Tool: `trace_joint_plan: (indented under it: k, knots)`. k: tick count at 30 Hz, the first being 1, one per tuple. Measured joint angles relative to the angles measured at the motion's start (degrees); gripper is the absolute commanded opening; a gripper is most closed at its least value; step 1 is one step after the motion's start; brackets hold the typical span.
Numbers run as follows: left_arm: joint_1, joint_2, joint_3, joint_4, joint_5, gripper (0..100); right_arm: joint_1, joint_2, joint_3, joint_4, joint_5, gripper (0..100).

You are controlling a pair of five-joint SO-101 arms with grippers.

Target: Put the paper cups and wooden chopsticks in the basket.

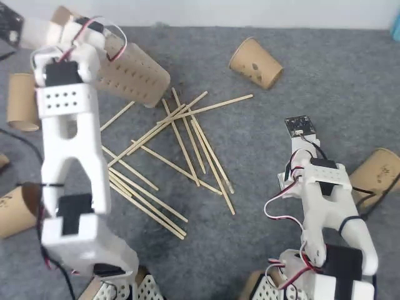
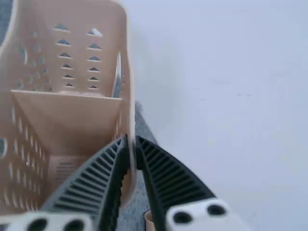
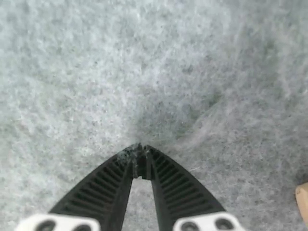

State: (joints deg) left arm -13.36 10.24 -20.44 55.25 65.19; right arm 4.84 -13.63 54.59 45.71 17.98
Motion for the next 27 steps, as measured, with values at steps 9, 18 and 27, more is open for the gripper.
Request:
trace_joint_plan:
  k: [9, 18, 27]
  knots:
    - [0.09, 19.87, -27.87, 9.93, 0.62, 1, 0.00, 0.00, 0.00, 0.00, 0.00, 0.8]
    - [0.09, 36.84, -47.91, 9.93, -1.58, 9, 0.00, 0.00, 0.00, 0.00, 0.00, 0.8]
    - [4.04, 46.59, -64.26, 15.74, -8.09, 37, 0.00, 0.00, 0.00, 0.00, 0.18, 0.8]
